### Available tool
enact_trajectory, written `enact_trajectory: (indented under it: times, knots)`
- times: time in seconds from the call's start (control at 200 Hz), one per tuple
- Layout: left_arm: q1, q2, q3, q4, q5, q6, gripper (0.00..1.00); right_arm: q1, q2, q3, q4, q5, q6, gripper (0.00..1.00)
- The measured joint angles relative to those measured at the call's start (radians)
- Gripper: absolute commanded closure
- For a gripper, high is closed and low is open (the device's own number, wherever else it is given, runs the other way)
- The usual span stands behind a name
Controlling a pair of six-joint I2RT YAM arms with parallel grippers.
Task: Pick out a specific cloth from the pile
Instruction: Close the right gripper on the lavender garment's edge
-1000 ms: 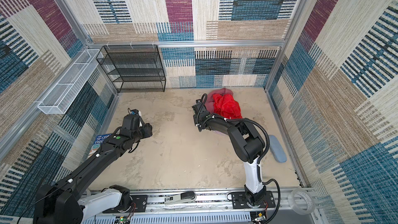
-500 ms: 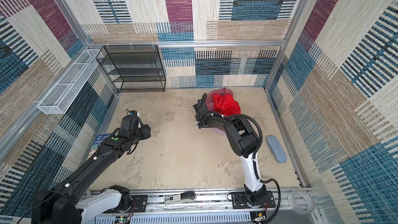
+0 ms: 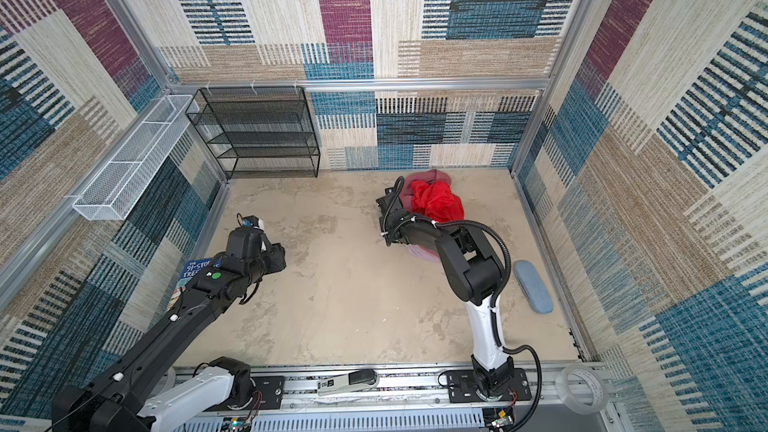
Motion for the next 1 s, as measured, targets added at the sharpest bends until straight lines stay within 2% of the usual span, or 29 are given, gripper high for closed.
enact_trajectory:
  times: [0.506,0.997]
  knots:
    - [0.000,-0.042,-0.002,-0.021,-0.008,0.003,0.41,-0.101,-0.289,-0.061,-0.009,-0.146,0.051,1.00]
    - [0.000,-0.088,-0.011,-0.031,-0.010,0.003,0.41,-0.225,-0.396,-0.068,-0.017,-0.184,0.051,1.00]
